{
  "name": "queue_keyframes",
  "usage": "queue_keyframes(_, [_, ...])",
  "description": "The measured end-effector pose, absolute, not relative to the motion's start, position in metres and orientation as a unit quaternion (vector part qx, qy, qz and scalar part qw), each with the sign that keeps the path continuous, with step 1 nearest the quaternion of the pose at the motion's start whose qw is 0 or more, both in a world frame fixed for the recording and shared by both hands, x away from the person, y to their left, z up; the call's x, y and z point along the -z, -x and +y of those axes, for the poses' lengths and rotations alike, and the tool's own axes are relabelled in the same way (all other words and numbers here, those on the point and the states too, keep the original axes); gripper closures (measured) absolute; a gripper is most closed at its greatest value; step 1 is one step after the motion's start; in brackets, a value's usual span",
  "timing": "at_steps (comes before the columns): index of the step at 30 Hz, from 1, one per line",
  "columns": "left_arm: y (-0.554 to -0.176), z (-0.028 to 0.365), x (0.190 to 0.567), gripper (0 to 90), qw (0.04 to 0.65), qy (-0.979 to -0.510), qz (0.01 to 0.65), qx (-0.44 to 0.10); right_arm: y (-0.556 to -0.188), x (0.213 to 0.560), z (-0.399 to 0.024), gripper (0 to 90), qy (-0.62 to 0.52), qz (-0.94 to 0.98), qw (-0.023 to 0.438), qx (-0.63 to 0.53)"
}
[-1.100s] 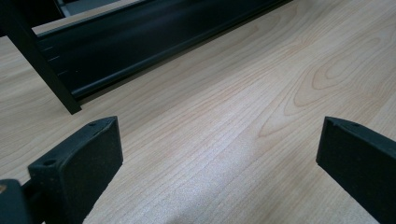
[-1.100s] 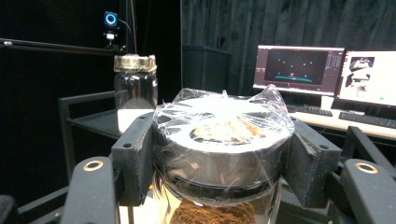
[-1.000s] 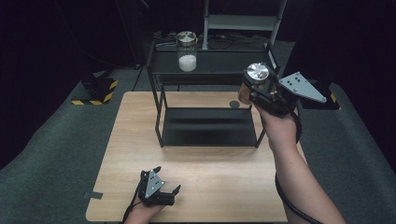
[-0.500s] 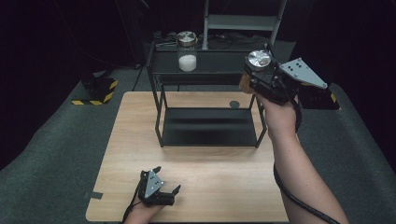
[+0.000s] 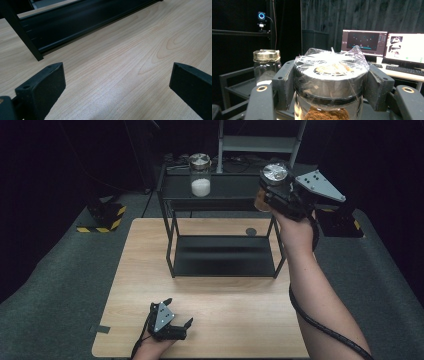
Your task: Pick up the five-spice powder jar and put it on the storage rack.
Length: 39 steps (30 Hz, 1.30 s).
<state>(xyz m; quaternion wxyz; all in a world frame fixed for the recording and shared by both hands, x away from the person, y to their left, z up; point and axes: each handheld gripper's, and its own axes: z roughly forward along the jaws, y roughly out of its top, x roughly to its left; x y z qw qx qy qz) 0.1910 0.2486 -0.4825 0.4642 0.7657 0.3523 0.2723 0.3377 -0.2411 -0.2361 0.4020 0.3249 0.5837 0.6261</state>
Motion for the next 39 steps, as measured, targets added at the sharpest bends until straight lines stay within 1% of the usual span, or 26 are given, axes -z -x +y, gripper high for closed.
queue_keyframes(10, [-0.189, 0.248, 0.483, 0.6, 0.464, -0.766, 0.346, -0.279, -0.351, 0.234, -0.231, 34.0, -0.329, 0.579, 0.406, -0.626])
queue_keyframes(23, [-0.189, 0.247, 0.484, 0.7, 0.464, -0.768, 0.342, -0.279, -0.381, 0.235, -0.225, 34.0, -0.345, 0.569, 0.402, -0.629])
queue_keyframes(31, [-0.188, 0.248, 0.484, 0.6, 0.465, -0.768, 0.338, -0.282, -0.390, 0.232, -0.215, 34.0, -0.343, 0.570, 0.412, -0.623])
queue_keyframes(39, [-0.187, 0.249, 0.485, 0.6, 0.469, -0.768, 0.335, -0.281, -0.401, 0.233, -0.205, 34.0, -0.341, 0.572, 0.411, -0.623])
